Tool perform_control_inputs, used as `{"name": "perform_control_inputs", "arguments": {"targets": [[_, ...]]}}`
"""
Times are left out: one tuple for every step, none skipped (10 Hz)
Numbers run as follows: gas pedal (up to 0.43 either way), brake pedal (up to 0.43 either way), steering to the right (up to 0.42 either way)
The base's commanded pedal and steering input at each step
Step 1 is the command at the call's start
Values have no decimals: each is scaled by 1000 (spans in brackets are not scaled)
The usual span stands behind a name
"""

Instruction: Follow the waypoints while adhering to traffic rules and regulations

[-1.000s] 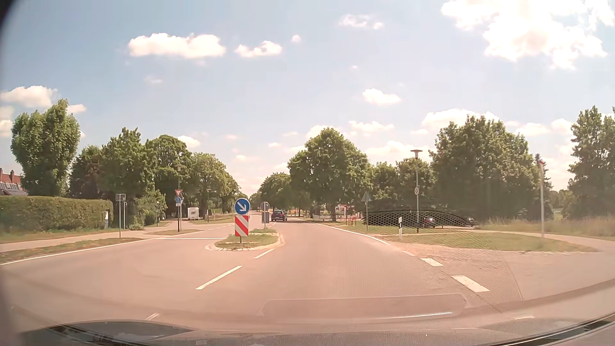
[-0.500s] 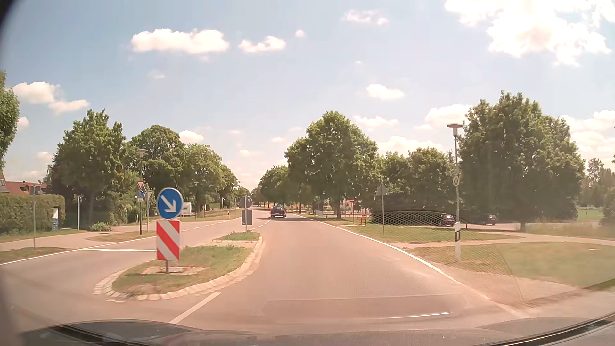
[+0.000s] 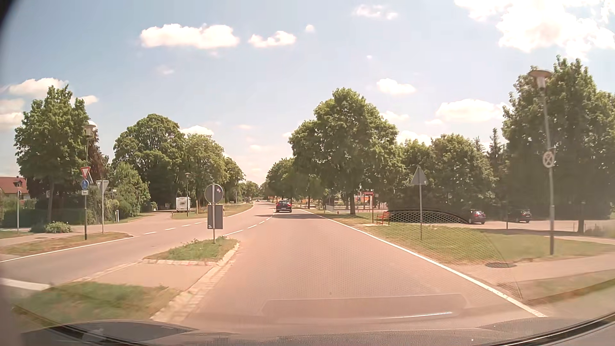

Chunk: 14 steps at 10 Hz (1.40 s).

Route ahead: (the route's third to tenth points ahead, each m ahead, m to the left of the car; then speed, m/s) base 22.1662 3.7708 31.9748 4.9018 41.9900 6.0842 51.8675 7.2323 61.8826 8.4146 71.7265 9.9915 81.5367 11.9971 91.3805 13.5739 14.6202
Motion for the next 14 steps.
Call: {"name": "perform_control_inputs", "arguments": {"targets": [[157,12,-30],[157,12,-30],[157,12,-31],[150,12,-31],[138,6,-31],[130,12,-32],[87,12,-32],[67,12,-30],[67,12,-27],[47,12,-22],[47,12,-17],[47,12,-16],[47,6,-16],[47,12,-16]]}}
